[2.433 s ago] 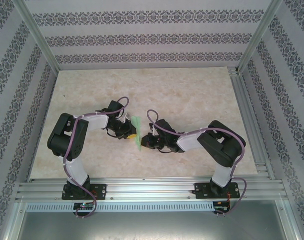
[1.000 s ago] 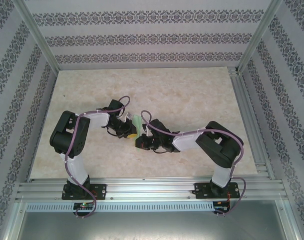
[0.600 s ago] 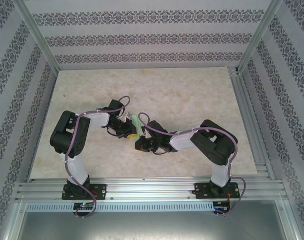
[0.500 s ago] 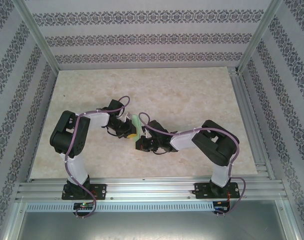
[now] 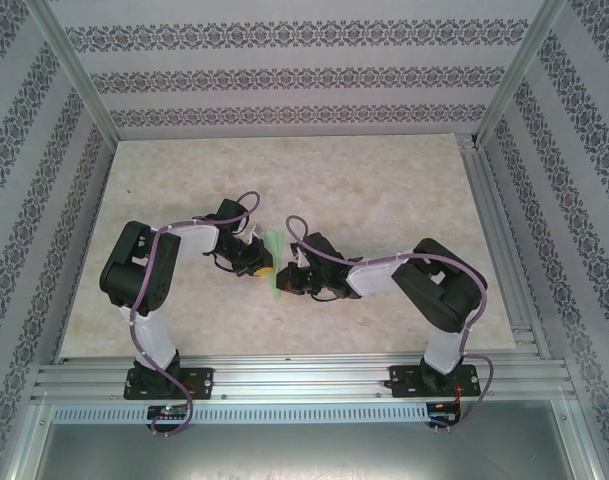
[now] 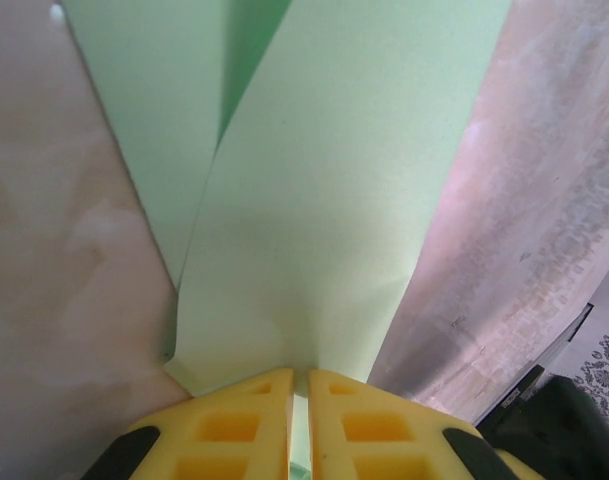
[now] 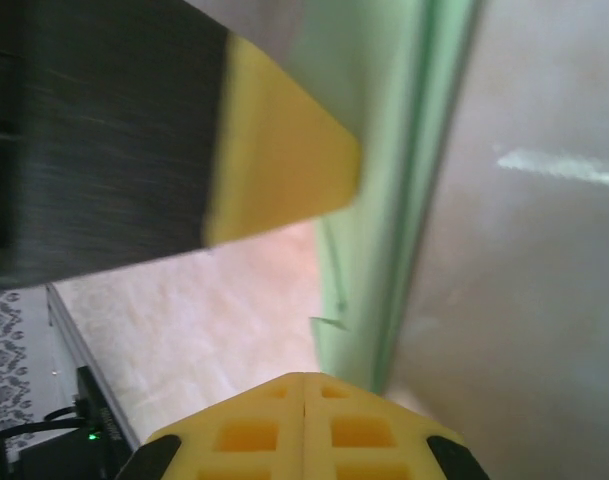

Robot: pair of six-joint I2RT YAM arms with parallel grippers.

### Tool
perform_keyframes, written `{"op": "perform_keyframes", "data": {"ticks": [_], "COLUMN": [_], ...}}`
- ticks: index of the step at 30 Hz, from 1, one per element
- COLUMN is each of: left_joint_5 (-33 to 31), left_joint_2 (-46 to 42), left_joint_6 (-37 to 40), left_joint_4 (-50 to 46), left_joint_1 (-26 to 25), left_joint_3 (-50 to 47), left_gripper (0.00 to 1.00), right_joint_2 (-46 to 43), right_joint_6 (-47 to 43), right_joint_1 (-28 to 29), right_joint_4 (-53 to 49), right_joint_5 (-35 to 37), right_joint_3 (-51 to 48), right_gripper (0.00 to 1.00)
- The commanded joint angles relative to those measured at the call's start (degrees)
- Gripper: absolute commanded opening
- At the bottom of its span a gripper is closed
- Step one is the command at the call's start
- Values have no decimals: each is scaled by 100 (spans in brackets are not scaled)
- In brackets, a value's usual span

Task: Fold a paper plane with a square sheet of paper (pick it up from the middle)
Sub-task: Fold the wing for the fifth time at the center of the table.

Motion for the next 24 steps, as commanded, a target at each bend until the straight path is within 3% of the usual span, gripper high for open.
{"op": "perform_keyframes", "data": {"ticks": [1,5,11,15,17,21,24], "left_joint_5": [7,28,219,337,395,474,-122], "left_joint_2": [136,126,-64,-331,-510,-920,-1400], "left_joint_6": [181,182,91,66,79,55,94], "left_joint_4": [-130,-147,-97,-266,-339,-469,-792], "left_joint_1": [86,86,84,80,82,85,97], "left_joint_3": [71,96,164,484,667,1081,1344], "left_gripper": [15,15,19,30,31,52,59], "right_joint_2": [380,479,-128,-597,-815,-1451,-1848], "right_joint_6": [104,-173,-638,-937,-1089,-1362,-1459], "right_joint_1": [138,169,170,154,129,108,77], "right_joint_4": [99,-698,-1552,-2028,-2333,-2915,-3000], "right_joint_5": [-188,155,513,889,1108,1835,2087], "right_joint_3": [188,323,592,751,799,787,748], "right_gripper": [3,2,4,6,8,11,15]}}
